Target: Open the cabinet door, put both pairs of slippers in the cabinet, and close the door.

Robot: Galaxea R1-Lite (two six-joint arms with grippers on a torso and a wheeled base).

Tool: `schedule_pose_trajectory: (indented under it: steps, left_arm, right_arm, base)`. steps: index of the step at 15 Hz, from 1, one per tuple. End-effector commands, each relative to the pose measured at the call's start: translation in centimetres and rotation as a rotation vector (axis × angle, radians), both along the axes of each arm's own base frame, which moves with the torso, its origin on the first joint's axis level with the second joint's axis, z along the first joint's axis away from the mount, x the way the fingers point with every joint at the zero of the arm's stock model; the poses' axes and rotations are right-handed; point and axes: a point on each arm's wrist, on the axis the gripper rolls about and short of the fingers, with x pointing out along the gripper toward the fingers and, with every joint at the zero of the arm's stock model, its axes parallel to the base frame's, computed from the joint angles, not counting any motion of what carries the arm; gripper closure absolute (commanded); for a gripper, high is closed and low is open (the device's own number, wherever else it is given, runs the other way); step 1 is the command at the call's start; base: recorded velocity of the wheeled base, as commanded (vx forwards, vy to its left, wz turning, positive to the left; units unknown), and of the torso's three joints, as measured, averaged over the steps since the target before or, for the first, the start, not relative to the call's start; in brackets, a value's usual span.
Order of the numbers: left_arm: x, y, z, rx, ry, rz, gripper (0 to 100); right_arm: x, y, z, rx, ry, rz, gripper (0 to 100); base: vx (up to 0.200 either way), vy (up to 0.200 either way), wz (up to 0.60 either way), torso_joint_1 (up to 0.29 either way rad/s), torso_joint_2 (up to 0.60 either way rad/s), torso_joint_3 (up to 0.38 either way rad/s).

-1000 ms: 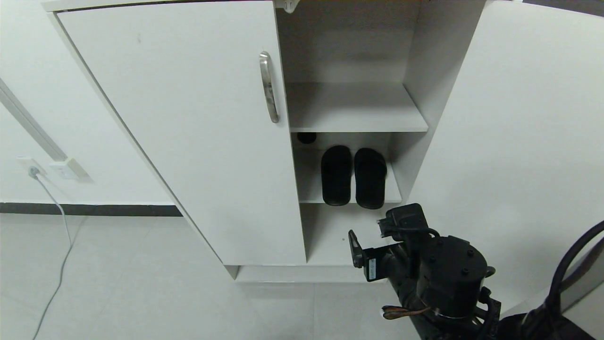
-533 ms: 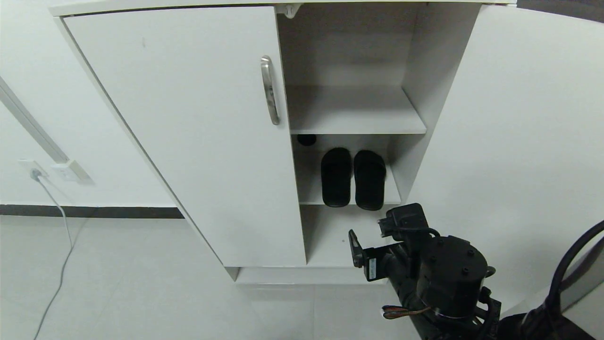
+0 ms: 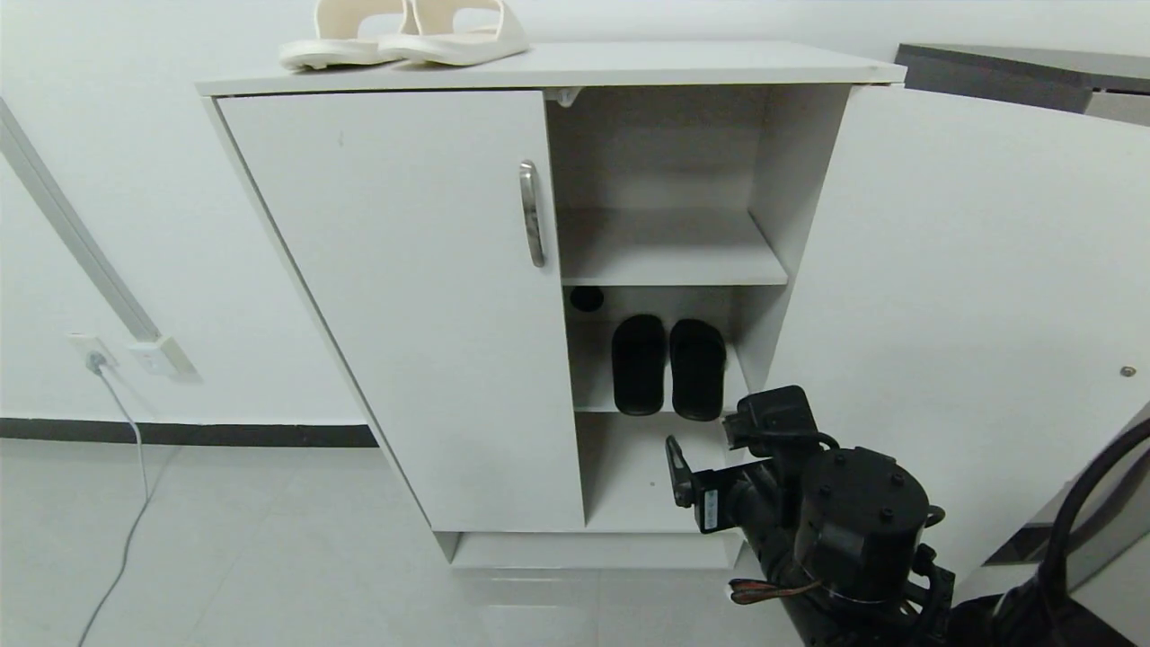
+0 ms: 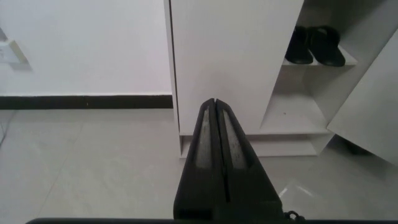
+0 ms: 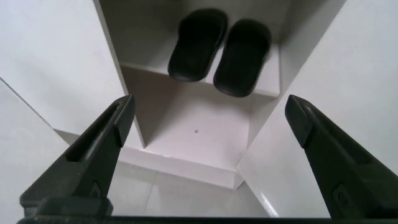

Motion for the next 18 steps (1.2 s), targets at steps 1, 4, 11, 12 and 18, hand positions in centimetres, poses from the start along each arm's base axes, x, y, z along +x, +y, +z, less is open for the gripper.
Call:
schedule_pose_trajectory:
  steps: [1,4,11,12,18]
  left_arm:
    - [0.01,0.0,0.01,0.002,0.001,0.001,100]
    - [0.01,0.0,0.01,0.001,0.001,0.001,100]
    - [0.01,0.0,0.01,0.001,0.001,0.001,100]
    - [0.01,0.0,0.01,0.001,0.001,0.001,100]
    - [0.01,0.0,0.01,0.001,0.001,0.001,100]
  right_arm:
    - [0.32,-0.17,-0.13,-0.003,0.002,-0.011,0]
    - [0.42,-0.19,-0.27,-0.007,0.004,-0.014,0]
    - [0.51,-0.16,-0.58,-0.014,0.01,-0.015,0]
    - [0.52,-0.15,-0.63,-0.015,0.011,-0.015,0]
    - [0.56,-0.09,-0.75,-0.017,0.013,-0.015,0]
  base:
    - [0.0,0.0,0.0,0.007,0.0,0.212]
    - [0.0,0.0,0.0,-0.001,-0.01,0.162]
    - [0.0,0.057,0.0,0.001,0.01,0.031]
    - [0.0,0.2,0.0,0.002,0.01,0.002]
    - [0.0,0.2,0.0,0.005,0.0,0.007]
